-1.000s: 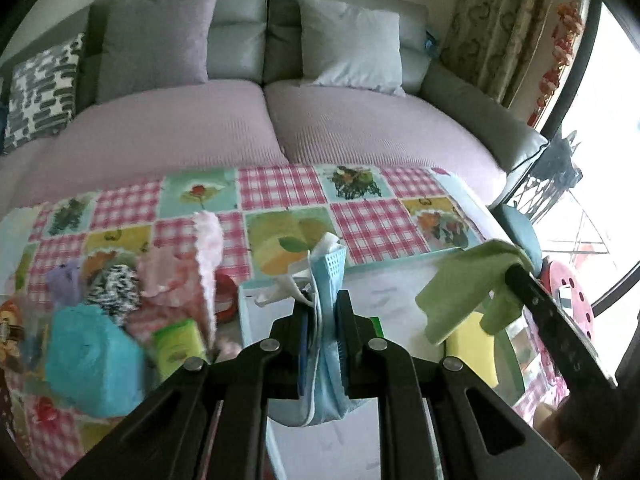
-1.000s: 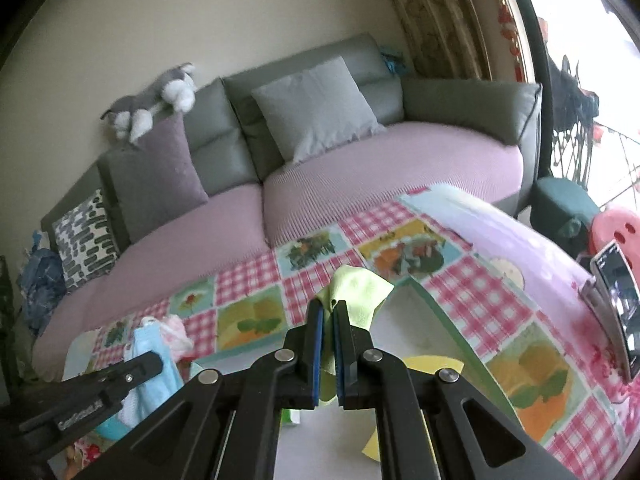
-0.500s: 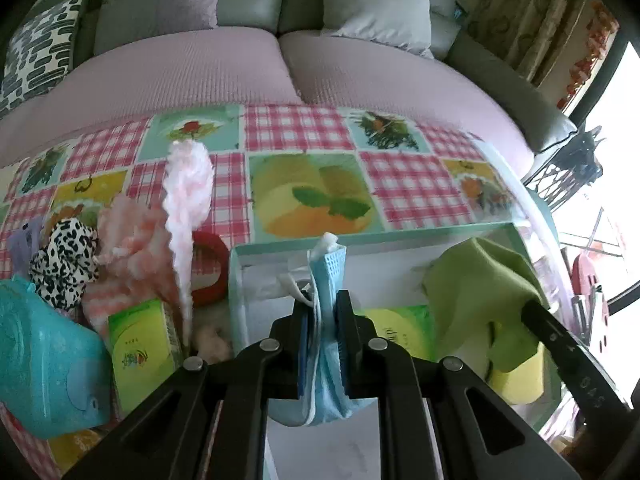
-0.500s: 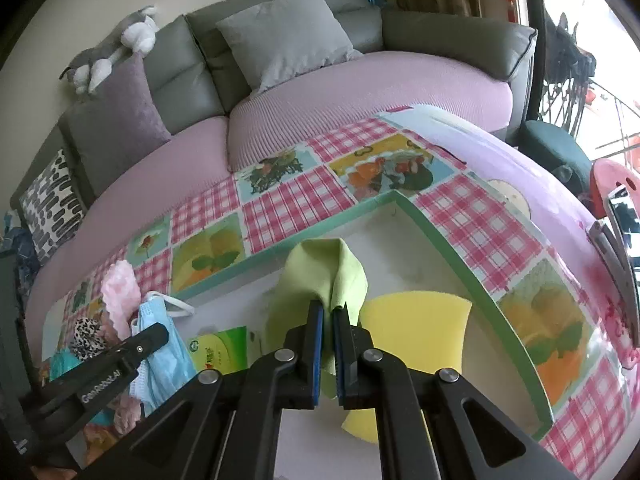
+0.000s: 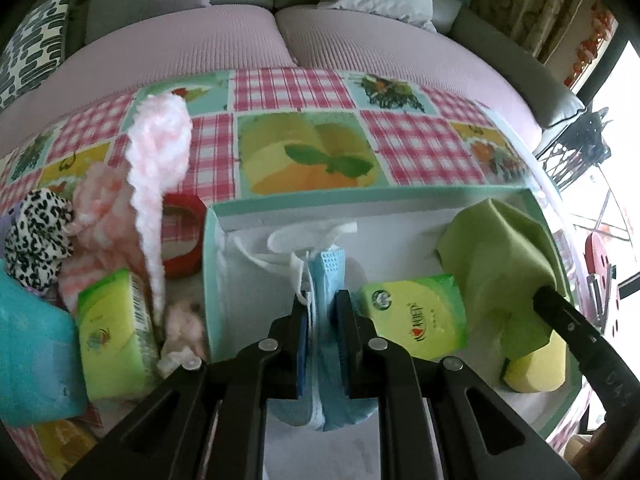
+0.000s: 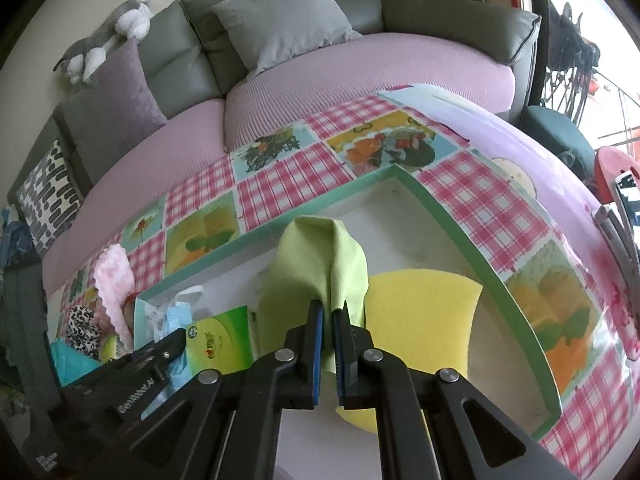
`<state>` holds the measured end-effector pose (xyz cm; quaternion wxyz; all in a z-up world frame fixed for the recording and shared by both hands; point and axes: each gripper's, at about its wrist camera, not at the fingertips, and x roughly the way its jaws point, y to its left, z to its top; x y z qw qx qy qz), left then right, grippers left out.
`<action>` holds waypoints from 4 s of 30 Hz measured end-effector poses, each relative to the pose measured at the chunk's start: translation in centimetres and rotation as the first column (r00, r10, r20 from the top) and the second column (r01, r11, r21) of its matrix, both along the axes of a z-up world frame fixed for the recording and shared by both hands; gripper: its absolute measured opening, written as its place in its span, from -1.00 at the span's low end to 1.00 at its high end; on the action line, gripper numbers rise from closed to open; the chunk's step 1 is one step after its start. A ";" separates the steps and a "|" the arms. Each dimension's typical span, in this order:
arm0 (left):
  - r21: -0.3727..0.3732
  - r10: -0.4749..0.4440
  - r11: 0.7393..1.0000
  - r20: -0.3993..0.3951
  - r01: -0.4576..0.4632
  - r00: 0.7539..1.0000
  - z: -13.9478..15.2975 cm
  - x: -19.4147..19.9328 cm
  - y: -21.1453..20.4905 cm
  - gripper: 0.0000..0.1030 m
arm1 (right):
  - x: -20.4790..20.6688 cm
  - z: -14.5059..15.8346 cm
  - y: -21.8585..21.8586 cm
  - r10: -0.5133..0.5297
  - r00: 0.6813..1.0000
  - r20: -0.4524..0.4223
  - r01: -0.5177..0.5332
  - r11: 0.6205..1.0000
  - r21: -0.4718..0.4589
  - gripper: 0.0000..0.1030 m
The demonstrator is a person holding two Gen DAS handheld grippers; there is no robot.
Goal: Organize soft objects
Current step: 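Carry the mask with the left tool while the right tool carries the cloth to the tray, then open the left tool to drop the mask in the tray while the right tool releases the cloth, then withdraw both tools from the tray back toward the remaining items, then move the left tool to the red pipe-cleaner toy while the right tool reaches the round gold package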
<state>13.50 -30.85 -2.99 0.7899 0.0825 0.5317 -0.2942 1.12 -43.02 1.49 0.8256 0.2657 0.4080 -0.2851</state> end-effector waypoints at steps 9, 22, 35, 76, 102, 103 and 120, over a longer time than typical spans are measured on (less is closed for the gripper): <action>0.040 0.022 0.999 0.021 -0.023 1.000 0.0 -0.3 0.2 -0.14 | 0.0 -0.4 0.0 0.004 1.000 -0.028 -0.004 1.000 0.004 -0.84; 0.023 0.075 0.997 0.109 -0.078 0.991 4.6 -1.1 2.4 0.46 | -0.5 1.8 1.4 0.028 0.999 -0.032 -0.030 0.998 -0.063 -0.54; 0.077 0.178 0.978 0.178 -0.194 0.968 6.2 -1.0 6.1 0.51 | -0.5 2.0 2.4 0.063 0.995 -0.076 -0.069 0.995 -0.074 0.15; 0.055 0.309 0.943 0.221 -0.328 0.925 8.8 -0.9 10.6 0.90 | 0.5 2.9 4.9 0.121 0.988 -0.091 -0.132 0.984 -0.121 1.00; 0.018 0.673 0.733 0.130 -0.680 0.728 7.2 0.8 30.6 0.89 | 6.8 0.8 19.3 0.471 0.875 -0.110 -0.478 0.877 -0.046 1.00; 0.016 0.673 0.734 0.118 -0.679 0.730 6.9 0.9 30.6 0.89 | 6.9 0.6 19.4 0.471 0.875 -0.115 -0.478 0.877 -0.047 1.00; -0.022 0.604 0.796 -0.027 -0.605 0.796 2.9 0.8 28.3 0.90 | 6.9 0.1 18.7 0.449 0.888 -0.093 -0.458 0.882 -0.113 1.00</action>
